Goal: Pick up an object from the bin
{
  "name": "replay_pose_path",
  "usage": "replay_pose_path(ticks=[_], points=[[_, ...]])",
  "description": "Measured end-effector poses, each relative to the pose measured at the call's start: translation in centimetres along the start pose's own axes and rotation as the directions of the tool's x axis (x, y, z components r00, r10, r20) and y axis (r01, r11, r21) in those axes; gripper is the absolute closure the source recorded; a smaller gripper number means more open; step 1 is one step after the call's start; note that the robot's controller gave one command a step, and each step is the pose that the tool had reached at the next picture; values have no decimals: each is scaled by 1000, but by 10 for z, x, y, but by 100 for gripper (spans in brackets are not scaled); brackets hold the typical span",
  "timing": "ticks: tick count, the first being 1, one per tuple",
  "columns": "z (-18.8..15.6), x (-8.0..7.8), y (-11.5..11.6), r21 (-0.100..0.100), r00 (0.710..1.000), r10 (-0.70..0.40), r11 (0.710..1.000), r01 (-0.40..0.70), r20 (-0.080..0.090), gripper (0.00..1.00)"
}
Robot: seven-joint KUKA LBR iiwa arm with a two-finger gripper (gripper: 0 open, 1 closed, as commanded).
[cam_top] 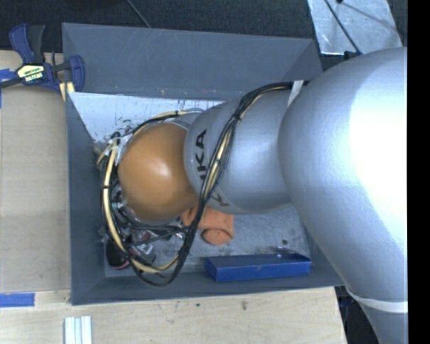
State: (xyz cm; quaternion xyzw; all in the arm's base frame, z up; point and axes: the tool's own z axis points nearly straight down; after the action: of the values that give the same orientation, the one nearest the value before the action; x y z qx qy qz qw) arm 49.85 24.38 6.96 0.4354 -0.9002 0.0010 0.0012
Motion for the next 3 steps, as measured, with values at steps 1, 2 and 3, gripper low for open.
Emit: replay_pose_path(ticks=[1,2,3], points=[[0,0,0,0,1000,0,1000,0,0,100],[-3,1,1,-2,1000,0,1000,0,-1,100],[-24,2,2,-6,1000,0,1000,0,-5,100]])
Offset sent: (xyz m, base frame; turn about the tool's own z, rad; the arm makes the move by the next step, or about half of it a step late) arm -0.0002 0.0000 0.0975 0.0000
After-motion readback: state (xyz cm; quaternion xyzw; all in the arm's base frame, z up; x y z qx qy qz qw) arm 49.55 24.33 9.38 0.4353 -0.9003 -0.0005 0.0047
